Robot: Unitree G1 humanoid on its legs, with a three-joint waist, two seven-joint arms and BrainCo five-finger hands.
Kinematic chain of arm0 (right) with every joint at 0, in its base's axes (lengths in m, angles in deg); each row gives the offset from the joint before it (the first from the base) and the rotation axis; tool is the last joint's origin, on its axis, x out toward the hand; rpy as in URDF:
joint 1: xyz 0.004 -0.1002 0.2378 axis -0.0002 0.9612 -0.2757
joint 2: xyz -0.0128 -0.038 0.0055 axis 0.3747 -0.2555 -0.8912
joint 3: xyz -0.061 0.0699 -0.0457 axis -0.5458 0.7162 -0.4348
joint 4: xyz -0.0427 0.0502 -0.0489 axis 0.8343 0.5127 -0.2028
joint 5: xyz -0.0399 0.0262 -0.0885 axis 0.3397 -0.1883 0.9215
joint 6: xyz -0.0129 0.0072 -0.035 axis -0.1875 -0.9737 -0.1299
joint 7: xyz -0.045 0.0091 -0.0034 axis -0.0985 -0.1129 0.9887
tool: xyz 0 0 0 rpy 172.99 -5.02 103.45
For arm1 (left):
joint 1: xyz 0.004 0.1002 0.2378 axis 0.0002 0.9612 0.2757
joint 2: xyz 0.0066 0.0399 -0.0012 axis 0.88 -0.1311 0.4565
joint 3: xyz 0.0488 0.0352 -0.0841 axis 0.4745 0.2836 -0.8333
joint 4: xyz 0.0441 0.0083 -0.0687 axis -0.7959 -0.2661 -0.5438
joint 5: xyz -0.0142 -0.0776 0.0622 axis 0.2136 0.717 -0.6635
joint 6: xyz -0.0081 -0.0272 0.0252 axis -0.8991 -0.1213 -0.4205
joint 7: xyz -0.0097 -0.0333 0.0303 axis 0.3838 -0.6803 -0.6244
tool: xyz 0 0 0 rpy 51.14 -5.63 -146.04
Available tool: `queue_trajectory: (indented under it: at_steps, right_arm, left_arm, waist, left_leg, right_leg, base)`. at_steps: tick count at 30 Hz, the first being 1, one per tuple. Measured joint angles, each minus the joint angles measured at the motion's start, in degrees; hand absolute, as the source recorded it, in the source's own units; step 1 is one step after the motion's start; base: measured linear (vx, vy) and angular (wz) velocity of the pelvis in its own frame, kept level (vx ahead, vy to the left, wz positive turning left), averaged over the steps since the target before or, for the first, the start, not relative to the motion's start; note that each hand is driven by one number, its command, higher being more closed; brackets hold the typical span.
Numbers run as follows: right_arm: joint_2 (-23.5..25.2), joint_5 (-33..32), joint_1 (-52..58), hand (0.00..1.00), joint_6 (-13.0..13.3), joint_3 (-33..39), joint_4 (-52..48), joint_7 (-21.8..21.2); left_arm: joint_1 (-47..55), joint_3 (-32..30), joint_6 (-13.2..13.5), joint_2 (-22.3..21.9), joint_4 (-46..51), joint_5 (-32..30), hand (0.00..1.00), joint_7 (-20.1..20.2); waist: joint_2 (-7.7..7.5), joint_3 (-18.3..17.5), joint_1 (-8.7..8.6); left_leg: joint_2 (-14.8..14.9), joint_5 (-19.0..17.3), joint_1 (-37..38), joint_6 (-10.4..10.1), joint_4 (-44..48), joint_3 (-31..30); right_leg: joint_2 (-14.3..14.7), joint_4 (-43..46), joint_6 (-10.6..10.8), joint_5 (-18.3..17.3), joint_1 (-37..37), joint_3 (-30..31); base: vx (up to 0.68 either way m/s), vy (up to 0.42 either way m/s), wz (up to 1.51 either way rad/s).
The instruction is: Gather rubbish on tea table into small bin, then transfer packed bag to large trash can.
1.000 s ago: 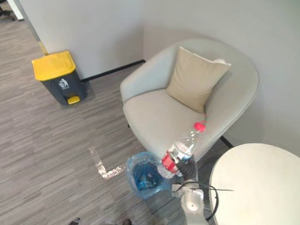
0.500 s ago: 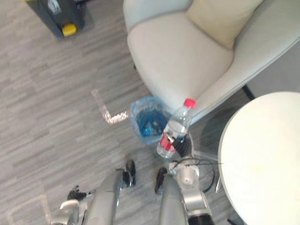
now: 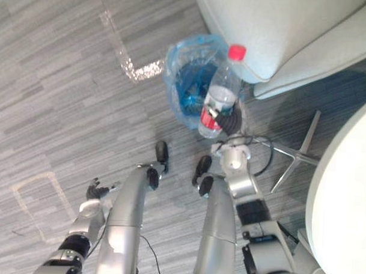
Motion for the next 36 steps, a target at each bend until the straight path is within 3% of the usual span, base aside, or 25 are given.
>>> queue_trajectory:
  at_steps: [12, 29, 30, 36]
  right_arm:
    - [-0.6, -0.6, -9.9, 1.0, -0.6, 0.1, 12.6, 0.9]
    - [-0.6, -1.2, -15.0, 1.0, -0.8, 1.0, 14.2, 3.2]
    - [-0.6, -1.2, -15.2, 0.0, -0.8, 1.3, 14.2, 3.3]
    - [-0.5, -1.2, -17.3, 0.0, -0.8, 1.8, 14.2, 4.7]
  left_arm:
    - [-2.1, 2.1, 1.5, 0.1, -0.2, 1.6, 0.0, 0.0]
    - [-3.3, 3.1, 1.6, 0.2, -0.4, 2.1, 0.0, 0.0]
    - [-3.3, 3.2, 1.6, 0.2, -0.4, 2.1, 0.0, 0.0]
    - [-3.8, 3.9, 1.6, 0.2, -0.5, 2.1, 0.0, 0.0]
  waist:
    - [-0.03, 0.0, 0.68]
    - [0.1, -0.1, 1.48]
    - [0.12, -0.2, 1.61]
    - [0.15, -0.4, 2.14]
  left_leg:
    - [-0.6, 0.6, -4.7, 0.2, 0.1, -0.6]
    - [-0.4, 1.3, -6.9, -0.5, 0.3, -1.5]
    - [-0.4, 1.4, -6.9, -0.5, 0.3, -1.5]
    - [-0.2, 1.6, -8.1, -0.6, 1.1, -1.6]
  right_leg:
    - [-0.8, 1.1, -0.1, -0.6, -4.6, -0.6]
    - [-0.9, 1.8, -0.8, -0.8, -6.6, -1.6]
    - [-0.9, 1.8, -0.9, -0.8, -6.7, -1.6]
    - [-0.9, 2.7, -1.6, -0.8, -8.0, -1.7]
  base:
    - [-0.04, 0.017, 0.05]
    - [-0.05, 0.017, 0.02]
    - [-0.05, 0.017, -0.01]
    - [-0.07, 0.015, 0.01]
